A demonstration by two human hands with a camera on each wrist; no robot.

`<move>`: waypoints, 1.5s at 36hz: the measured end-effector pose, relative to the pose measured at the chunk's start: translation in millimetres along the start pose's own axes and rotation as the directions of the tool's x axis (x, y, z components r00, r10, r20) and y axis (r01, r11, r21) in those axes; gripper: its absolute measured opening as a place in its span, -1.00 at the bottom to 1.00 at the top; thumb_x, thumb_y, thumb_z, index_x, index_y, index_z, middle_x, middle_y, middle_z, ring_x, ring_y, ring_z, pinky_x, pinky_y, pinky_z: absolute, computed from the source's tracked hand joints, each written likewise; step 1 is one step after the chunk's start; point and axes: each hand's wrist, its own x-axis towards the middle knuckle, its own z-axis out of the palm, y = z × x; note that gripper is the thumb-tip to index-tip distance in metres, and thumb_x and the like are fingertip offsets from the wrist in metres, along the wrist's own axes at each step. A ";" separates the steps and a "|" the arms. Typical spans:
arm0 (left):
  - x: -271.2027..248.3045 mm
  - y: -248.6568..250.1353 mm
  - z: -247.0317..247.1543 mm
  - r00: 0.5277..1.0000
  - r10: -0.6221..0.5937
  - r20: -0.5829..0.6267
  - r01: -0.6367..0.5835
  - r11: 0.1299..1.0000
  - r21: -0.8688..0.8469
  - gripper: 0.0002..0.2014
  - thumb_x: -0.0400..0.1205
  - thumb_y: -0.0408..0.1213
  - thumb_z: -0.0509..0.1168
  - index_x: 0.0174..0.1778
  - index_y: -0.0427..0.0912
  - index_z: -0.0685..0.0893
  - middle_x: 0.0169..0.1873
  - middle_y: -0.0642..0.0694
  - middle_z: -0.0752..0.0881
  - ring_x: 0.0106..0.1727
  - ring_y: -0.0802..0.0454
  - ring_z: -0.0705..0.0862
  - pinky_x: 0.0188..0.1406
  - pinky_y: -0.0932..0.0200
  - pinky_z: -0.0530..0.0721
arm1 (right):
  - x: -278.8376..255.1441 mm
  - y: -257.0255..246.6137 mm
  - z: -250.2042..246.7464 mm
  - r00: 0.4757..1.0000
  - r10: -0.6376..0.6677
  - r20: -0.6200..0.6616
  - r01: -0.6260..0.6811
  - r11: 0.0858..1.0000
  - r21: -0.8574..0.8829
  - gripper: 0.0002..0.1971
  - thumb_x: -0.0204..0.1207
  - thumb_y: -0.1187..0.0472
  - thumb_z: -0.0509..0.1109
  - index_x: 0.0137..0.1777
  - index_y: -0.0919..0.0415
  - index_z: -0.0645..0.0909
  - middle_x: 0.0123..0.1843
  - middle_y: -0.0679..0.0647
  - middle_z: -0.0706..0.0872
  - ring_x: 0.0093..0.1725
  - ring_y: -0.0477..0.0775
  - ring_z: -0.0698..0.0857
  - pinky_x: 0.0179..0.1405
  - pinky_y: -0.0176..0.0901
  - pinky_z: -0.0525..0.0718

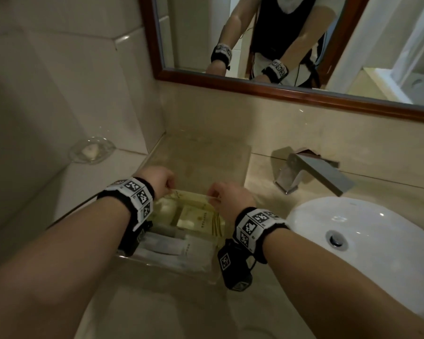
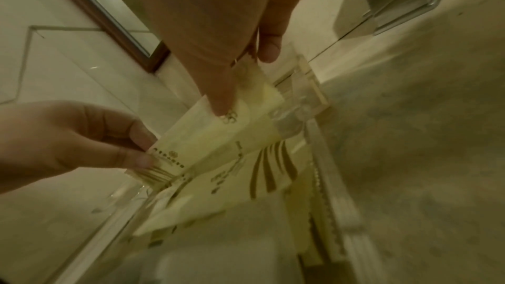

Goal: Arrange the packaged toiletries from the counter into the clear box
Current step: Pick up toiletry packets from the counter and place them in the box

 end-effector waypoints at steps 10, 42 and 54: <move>16.8 -6.7 11.5 0.999 0.047 0.022 -0.048 0.998 0.043 -0.82 0.58 -0.25 0.31 0.06 -0.06 0.73 0.12 -0.09 0.72 0.15 -0.09 0.68 0.15 0.09 0.64 | 14.6 -0.6 7.8 0.996 0.028 0.080 -0.022 0.998 -0.066 -0.79 0.61 0.12 0.25 0.17 0.06 0.63 0.22 0.02 0.61 0.20 0.12 0.62 0.12 -0.06 0.64; -8.4 20.6 21.1 0.976 -0.016 0.219 0.019 1.000 -0.013 -0.68 0.58 -0.02 0.33 0.16 -0.12 0.66 0.14 -0.09 0.72 0.17 -0.08 0.68 0.13 0.09 0.62 | -9.0 -4.9 22.0 0.913 -0.136 0.385 0.244 0.937 -0.250 -0.68 0.52 0.03 0.34 0.25 0.05 0.56 0.19 0.09 0.65 0.15 0.20 0.65 -0.02 -0.08 0.58; -7.7 35.9 32.6 0.954 -0.094 0.284 0.120 0.990 -0.073 -0.63 0.47 -0.26 0.43 0.18 -0.12 0.56 0.14 -0.12 0.70 0.14 -0.10 0.68 0.05 0.07 0.66 | -13.7 2.0 9.9 0.974 -0.102 0.202 0.159 0.944 -0.289 -0.60 0.53 -0.17 0.29 0.28 0.01 0.54 0.27 0.03 0.63 0.29 0.13 0.55 0.31 0.01 0.45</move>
